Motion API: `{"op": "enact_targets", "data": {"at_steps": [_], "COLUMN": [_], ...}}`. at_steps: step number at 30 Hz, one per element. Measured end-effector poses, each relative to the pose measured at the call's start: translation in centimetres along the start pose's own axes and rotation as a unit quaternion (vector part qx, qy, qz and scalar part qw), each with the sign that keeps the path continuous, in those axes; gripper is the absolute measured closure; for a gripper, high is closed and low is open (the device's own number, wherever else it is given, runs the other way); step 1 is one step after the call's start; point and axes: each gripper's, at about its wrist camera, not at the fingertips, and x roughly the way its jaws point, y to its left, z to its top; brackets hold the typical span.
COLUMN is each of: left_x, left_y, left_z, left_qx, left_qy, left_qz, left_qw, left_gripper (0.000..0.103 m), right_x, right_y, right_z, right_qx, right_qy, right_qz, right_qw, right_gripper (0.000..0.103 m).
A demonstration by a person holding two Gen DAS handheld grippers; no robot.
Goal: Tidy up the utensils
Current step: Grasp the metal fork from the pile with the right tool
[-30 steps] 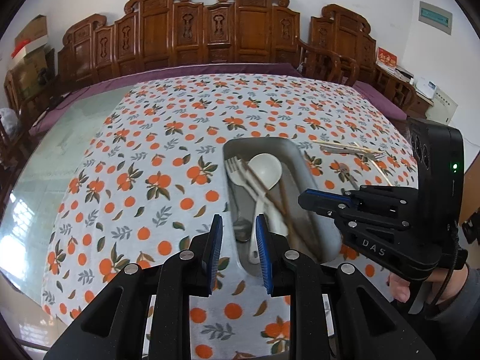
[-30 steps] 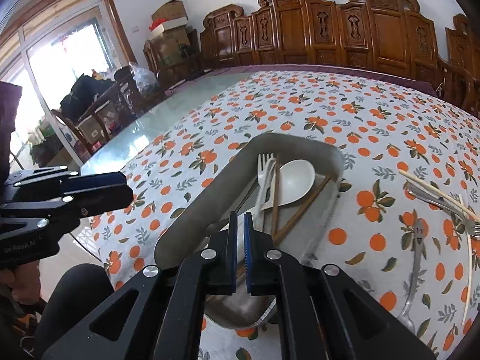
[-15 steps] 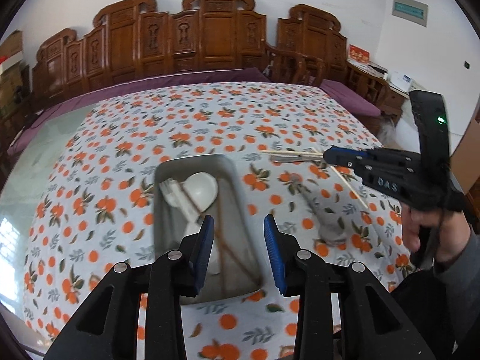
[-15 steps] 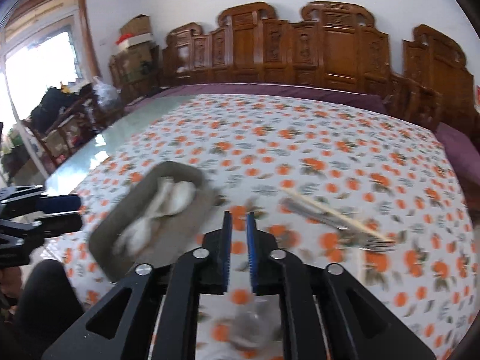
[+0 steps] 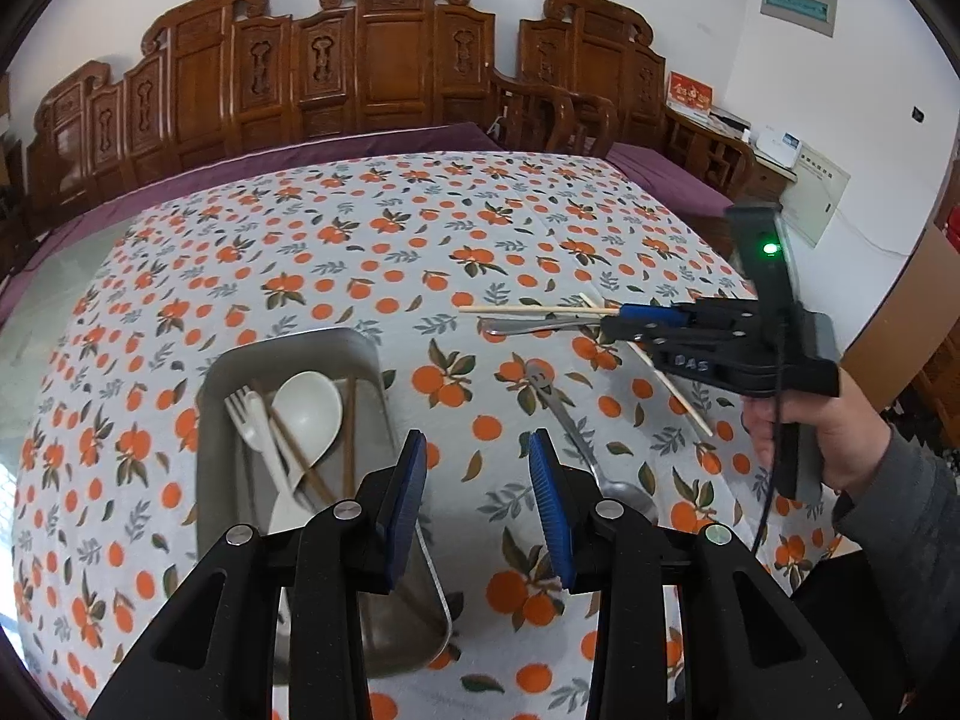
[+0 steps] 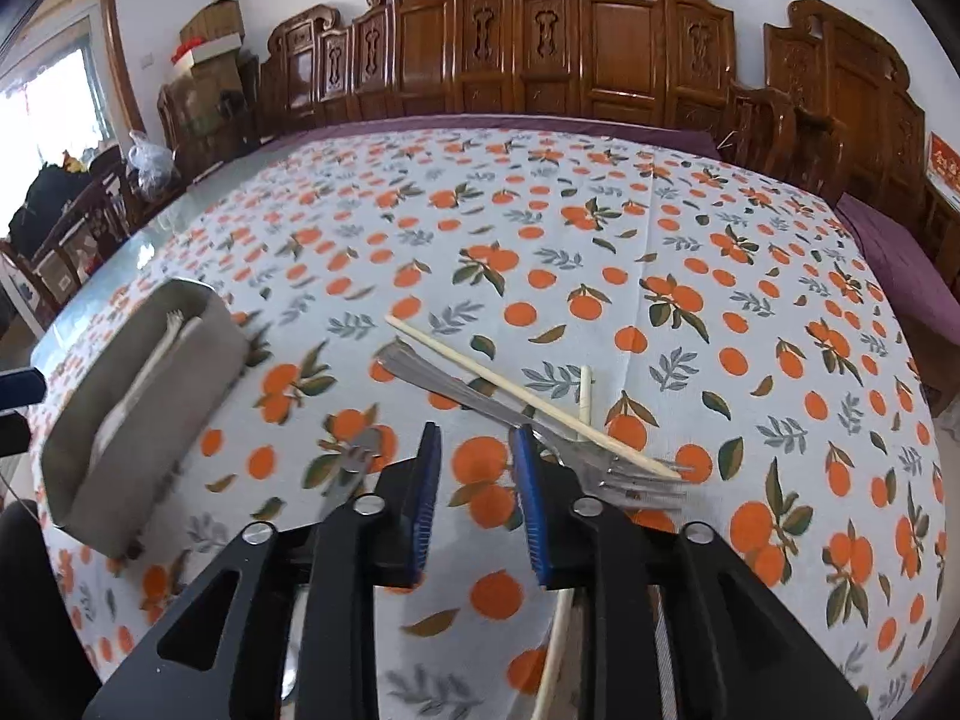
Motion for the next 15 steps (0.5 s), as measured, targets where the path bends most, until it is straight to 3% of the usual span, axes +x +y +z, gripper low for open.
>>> {"op": "enact_targets", "data": {"at_steps": [6, 15], "left_x": [0.8, 1.1], "left_y": [-0.4, -0.8], "left_z": [0.4, 0.0], "left_qx": [0.006, 0.008], "left_qy": [0.001, 0.004], "left_qz": [-0.008, -0.012], "left_qw": [0.9999, 0.9999], "left_gripper": [0.07, 0.07], "right_x": [2.2, 3.1], "right_y": [-0.7, -1.3], "right_z": [0.4, 1.2], "right_qx": [-0.01, -0.019], "right_qy": [0.022, 0.02], "right_qz": [-0.005, -0.022], "right_qw": [1.0, 0.999], "right_gripper": [0.067, 0.066]}}
